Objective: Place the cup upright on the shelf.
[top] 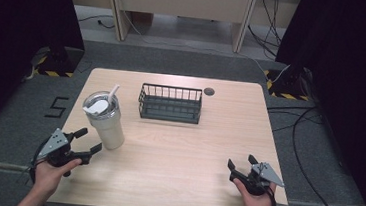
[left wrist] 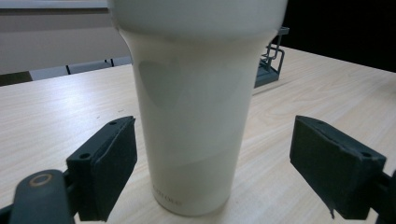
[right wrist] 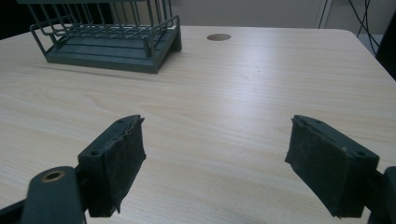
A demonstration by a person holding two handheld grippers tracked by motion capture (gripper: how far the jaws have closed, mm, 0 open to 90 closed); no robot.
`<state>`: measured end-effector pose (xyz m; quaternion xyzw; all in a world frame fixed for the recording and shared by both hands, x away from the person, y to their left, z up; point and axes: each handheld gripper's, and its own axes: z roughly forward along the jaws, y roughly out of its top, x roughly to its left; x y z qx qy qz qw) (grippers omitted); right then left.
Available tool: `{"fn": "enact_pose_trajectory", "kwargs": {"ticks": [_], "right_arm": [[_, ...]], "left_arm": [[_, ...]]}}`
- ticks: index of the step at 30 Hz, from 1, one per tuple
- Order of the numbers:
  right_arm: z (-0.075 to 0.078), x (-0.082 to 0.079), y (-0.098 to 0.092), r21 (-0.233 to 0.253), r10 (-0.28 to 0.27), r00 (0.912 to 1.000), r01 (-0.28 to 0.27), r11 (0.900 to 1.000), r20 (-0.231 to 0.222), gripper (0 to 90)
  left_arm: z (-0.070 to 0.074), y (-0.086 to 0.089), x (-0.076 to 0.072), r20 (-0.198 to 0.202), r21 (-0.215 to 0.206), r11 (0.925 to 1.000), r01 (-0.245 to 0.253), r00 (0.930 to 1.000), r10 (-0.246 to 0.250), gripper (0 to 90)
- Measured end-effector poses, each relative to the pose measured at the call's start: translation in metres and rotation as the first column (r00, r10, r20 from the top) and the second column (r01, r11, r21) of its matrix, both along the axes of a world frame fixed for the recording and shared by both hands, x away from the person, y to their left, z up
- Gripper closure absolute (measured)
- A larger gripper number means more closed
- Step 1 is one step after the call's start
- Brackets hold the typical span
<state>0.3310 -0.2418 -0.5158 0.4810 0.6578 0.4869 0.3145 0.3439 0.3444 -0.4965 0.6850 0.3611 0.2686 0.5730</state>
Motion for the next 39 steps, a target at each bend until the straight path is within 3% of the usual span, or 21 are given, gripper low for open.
{"fn": "enact_pose_trajectory", "kwargs": {"ticks": [21, 34, 39], "right_arm": [[0.0, 0.0, 0.001, 0.003, 0.007, 0.9999, -0.007, 1.0, -0.008, 19.2], [0.0, 0.0, 0.001, 0.003, 0.01, 0.9999, -0.01, 1.0, -0.007, 19.2], [0.0, 0.001, 0.001, 0.002, 0.01, 0.9999, -0.01, 1.0, -0.011, 19.3]], "left_arm": [[-0.003, -0.017, 0.035, -0.013, 0.023, 0.9997, -0.008, 0.9999, 0.008, 14.0], [-0.002, -0.032, 0.055, -0.018, 0.02, 0.9998, -0.003, 0.9998, 0.004, 5.4], [-0.004, -0.032, 0.058, -0.007, 0.018, 0.9998, -0.005, 1.0, 0.005, 8.6]]}}
